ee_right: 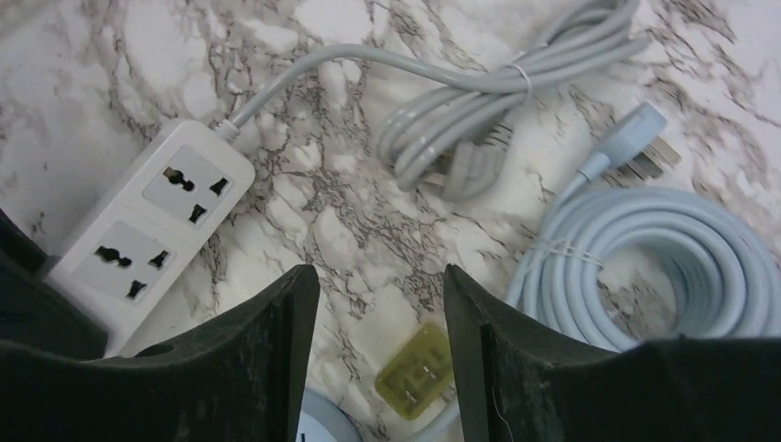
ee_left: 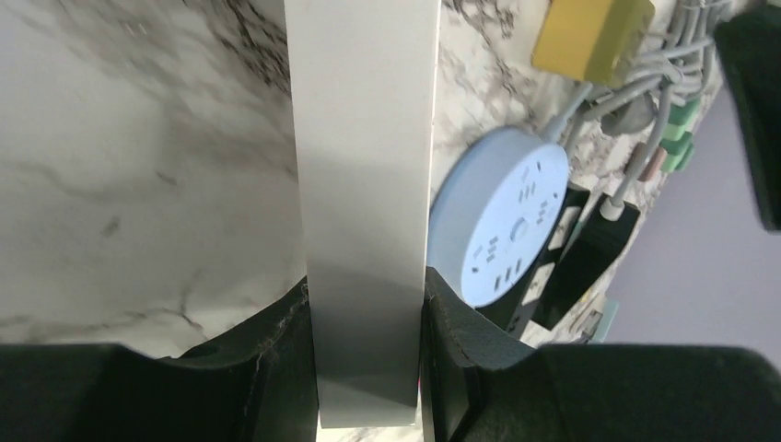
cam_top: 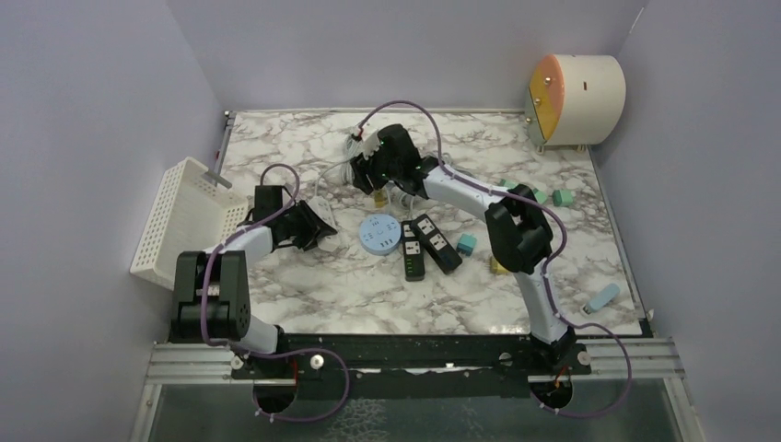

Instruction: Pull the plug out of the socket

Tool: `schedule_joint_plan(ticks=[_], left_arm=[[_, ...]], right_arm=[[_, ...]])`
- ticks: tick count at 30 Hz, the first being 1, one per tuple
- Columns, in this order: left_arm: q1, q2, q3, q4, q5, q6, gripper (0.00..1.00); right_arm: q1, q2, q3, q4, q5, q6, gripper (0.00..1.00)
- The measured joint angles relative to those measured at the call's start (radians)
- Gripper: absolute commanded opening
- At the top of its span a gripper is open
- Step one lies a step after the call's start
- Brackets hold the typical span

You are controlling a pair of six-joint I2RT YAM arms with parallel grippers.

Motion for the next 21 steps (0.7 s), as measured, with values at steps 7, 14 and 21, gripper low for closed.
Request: schedule_joint_plan(ticks=[7, 14, 21], left_arm=[[0.035, 0.131, 0.115, 0.011, -0.006, 0.045, 0.00], [0.036, 0.142, 0.130, 0.015, -0.007, 0.070, 0.00], [0.040, 0.145, 0.116, 0.016, -0.007, 0.098, 0.11]], right_arm=[[-0.010, -0.032, 0.162, -0.279, 0.149, 0.171, 0.59], [-0.009, 0.015, 0.321, -0.534, 0.197, 0.269, 0.80], [0.014, 0.083, 0.357, -0.653, 0.192, 0.306, 0.81]])
